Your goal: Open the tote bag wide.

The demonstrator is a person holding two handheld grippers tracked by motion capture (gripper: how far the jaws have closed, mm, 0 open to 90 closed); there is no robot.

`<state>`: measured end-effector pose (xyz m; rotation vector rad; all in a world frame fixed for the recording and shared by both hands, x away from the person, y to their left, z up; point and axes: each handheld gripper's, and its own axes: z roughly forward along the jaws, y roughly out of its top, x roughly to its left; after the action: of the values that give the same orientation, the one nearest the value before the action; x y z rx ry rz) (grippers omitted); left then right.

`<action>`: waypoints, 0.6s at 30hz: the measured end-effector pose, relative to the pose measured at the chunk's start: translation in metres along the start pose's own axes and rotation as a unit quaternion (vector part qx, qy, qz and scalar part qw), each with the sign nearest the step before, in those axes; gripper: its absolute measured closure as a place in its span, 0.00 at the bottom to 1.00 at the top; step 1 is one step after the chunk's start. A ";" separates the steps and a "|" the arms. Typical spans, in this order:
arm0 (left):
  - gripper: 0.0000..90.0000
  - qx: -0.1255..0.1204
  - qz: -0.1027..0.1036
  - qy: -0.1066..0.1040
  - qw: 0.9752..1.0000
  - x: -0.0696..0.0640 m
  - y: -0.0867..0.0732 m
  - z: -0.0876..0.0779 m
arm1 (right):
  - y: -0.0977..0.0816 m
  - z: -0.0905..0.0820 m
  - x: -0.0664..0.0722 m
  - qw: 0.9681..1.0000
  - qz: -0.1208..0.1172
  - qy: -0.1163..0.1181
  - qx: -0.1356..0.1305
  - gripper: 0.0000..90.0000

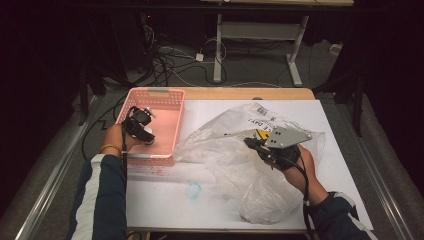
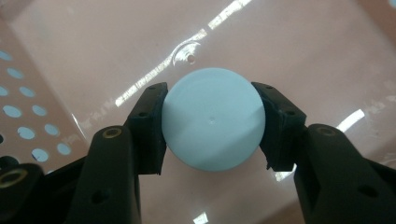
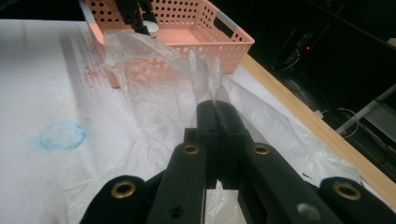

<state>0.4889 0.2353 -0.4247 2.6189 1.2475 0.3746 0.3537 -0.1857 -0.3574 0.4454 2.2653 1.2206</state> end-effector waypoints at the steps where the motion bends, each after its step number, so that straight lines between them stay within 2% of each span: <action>1: 0.53 0.000 0.000 0.000 1.000 0.000 0.000 0.000 | 0.000 0.000 0.001 1.000 -0.001 0.000 0.002 1.00; 5: 0.53 -0.003 -0.001 0.011 1.000 -0.001 0.000 -0.001 | 0.001 0.000 0.002 1.000 -0.002 -0.003 0.000 1.00; 7: 0.53 -0.017 -0.006 0.019 1.000 -0.001 -0.001 -0.003 | 0.001 -0.001 0.001 1.000 -0.003 -0.006 -0.001 1.00; 10: 0.53 -0.042 -0.011 0.016 0.999 -0.001 -0.003 -0.008 | 0.001 -0.001 0.001 1.000 -0.001 -0.011 -0.001 1.00; 11: 0.53 -0.042 -0.011 0.016 0.999 -0.001 -0.003 -0.008 | 0.001 -0.002 0.000 1.000 -0.002 -0.014 -0.002 1.00; 12: 0.53 -0.064 -0.016 0.018 0.998 -0.003 -0.006 -0.014 | 0.001 -0.002 0.000 1.000 -0.003 -0.015 -0.004 1.00; 14: 0.53 -0.088 -0.019 0.021 0.996 -0.004 -0.009 -0.020 | 0.001 -0.004 -0.001 1.000 -0.003 -0.022 -0.005 1.00; 15: 0.53 -0.088 -0.019 0.021 0.996 -0.004 -0.009 -0.020 | 0.002 -0.004 -0.002 1.000 -0.003 -0.024 -0.006 1.00; 16: 0.53 -0.099 -0.018 0.025 0.995 -0.005 -0.011 -0.024 | 0.002 -0.005 -0.002 1.000 -0.002 -0.026 -0.008 1.00; 17: 0.53 -0.121 -0.017 0.034 0.992 -0.009 -0.014 -0.030 | 0.002 -0.005 -0.002 1.000 -0.002 -0.030 -0.009 1.00; 18: 0.53 -0.132 -0.017 0.033 0.991 -0.010 -0.017 -0.034 | 0.002 -0.006 -0.002 0.999 -0.004 -0.033 -0.010 1.00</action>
<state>0.4597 0.2405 -0.3990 2.3773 1.1718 0.5811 0.3518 -0.1891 -0.3523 0.4619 2.1959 1.2059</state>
